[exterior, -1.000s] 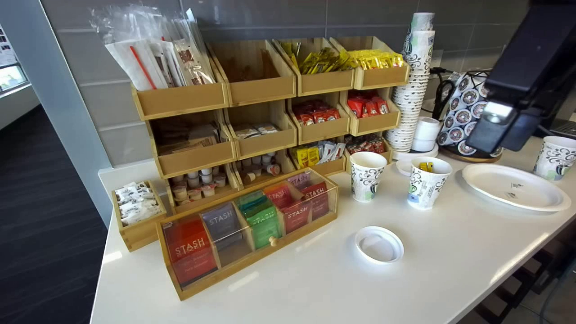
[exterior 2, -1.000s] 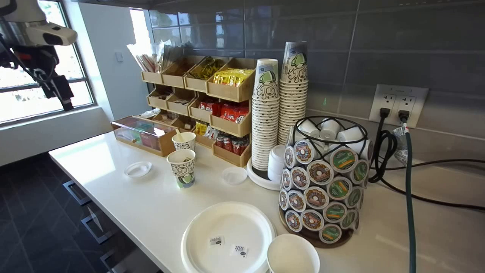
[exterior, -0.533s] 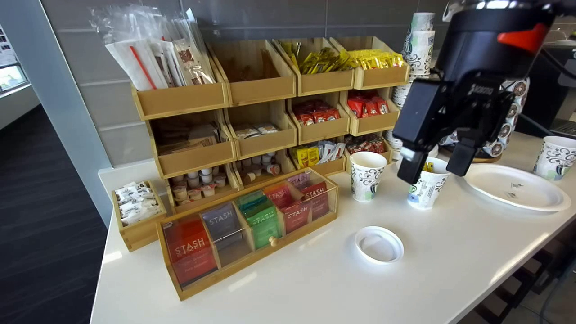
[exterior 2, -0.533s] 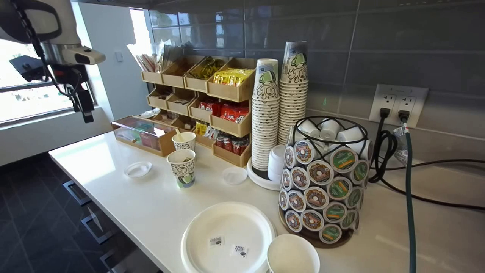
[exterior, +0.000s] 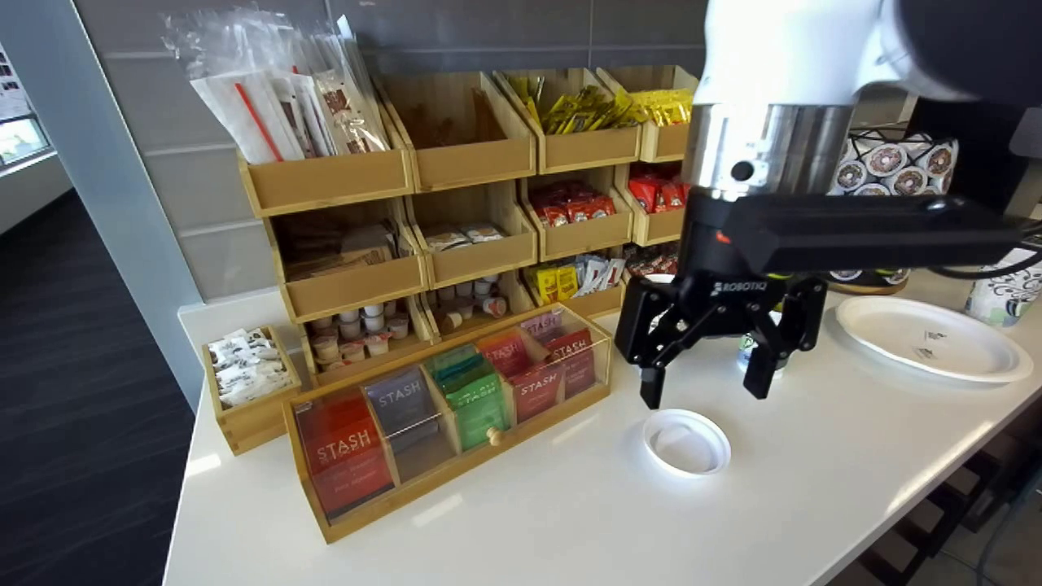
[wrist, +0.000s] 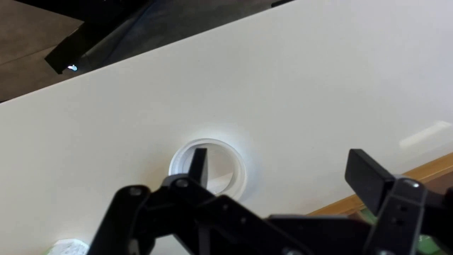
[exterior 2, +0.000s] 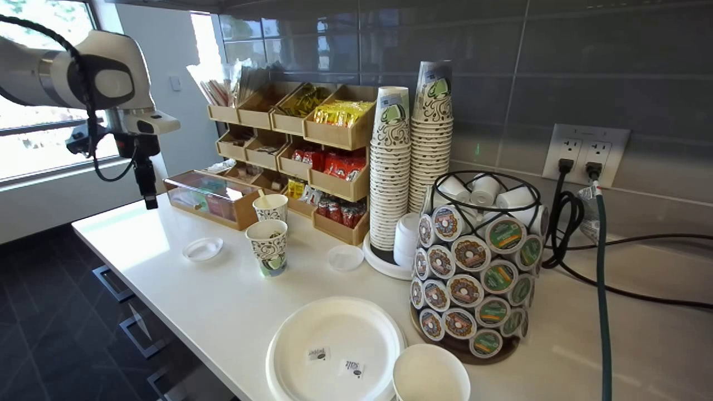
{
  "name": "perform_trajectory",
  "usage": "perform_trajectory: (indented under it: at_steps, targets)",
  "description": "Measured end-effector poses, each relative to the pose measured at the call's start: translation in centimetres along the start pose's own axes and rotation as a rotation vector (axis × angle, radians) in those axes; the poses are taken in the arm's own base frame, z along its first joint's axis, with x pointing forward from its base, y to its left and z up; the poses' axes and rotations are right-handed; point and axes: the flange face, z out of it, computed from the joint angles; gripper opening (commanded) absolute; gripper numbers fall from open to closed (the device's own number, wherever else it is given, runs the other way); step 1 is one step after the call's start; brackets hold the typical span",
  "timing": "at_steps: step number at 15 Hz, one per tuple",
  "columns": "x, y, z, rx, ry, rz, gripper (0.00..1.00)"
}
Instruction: Pick up the paper cup lid and place it upside down on the paper cup to the right
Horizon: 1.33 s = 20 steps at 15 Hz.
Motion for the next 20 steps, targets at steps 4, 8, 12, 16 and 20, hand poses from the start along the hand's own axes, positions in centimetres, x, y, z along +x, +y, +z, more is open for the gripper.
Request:
perform_trajectory:
  at_steps: [4, 8, 12, 16, 20]
  targets:
    - [2.4, -1.0, 3.2, -0.003, -0.02, 0.053, 1.0]
    - [4.4, -1.1, 6.0, -0.031, -0.047, 0.099, 1.0]
    - [5.7, -1.1, 8.1, -0.037, -0.055, 0.118, 1.0]
    - [7.0, -1.5, 9.7, -0.007, -0.025, 0.131, 0.93]
    - [7.9, -1.1, 11.4, -0.009, -0.019, 0.146, 0.73]
